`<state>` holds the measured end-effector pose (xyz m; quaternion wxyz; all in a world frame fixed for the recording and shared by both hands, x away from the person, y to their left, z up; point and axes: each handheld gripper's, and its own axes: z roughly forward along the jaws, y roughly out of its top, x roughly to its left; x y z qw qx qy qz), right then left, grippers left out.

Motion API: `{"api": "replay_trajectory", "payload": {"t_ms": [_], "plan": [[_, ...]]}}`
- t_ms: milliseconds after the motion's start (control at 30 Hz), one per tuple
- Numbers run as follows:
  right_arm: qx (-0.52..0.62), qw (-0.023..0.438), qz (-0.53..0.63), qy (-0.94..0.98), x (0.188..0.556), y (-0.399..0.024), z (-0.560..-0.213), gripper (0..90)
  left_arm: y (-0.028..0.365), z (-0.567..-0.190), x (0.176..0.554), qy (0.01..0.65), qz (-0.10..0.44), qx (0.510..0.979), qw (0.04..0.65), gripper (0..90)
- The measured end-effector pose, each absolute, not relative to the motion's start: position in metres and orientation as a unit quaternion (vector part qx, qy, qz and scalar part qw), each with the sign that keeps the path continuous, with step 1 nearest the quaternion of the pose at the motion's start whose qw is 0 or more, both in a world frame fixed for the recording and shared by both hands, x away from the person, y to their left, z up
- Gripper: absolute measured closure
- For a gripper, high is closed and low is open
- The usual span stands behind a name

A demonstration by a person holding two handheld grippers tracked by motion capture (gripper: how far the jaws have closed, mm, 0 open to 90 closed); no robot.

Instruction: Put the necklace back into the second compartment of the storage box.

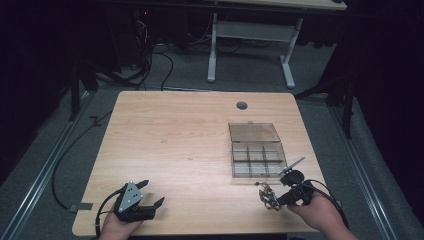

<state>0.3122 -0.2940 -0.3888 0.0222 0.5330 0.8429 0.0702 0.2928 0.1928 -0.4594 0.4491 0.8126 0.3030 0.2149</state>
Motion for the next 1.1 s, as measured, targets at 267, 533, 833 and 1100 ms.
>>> {"api": "replay_trajectory", "payload": {"t_ms": [267, 533, 833, 1100], "plan": [[0.526, 0.001, 0.062, 0.848, 0.324, -0.276, -0.396, 41.9, 0.193, -0.459, 0.293, 0.302, 0.214, 0.813, 0.45, 19.6], [0.52, -0.004, 0.034, 0.854, 0.333, -0.265, -0.412, 40.0, 0.193, -0.459, 0.293, 0.301, 0.212, 0.814, 0.449, 19.5], [0.499, -0.013, 0.035, 0.866, 0.333, -0.261, -0.413, 68.8, 0.192, -0.46, 0.293, 0.3, 0.21, 0.814, 0.45, 19.5], [0.483, -0.004, 0.034, 0.875, 0.331, -0.257, -0.409, 81.3, 0.192, -0.46, 0.293, 0.301, 0.211, 0.815, 0.449, 19.5]]}}
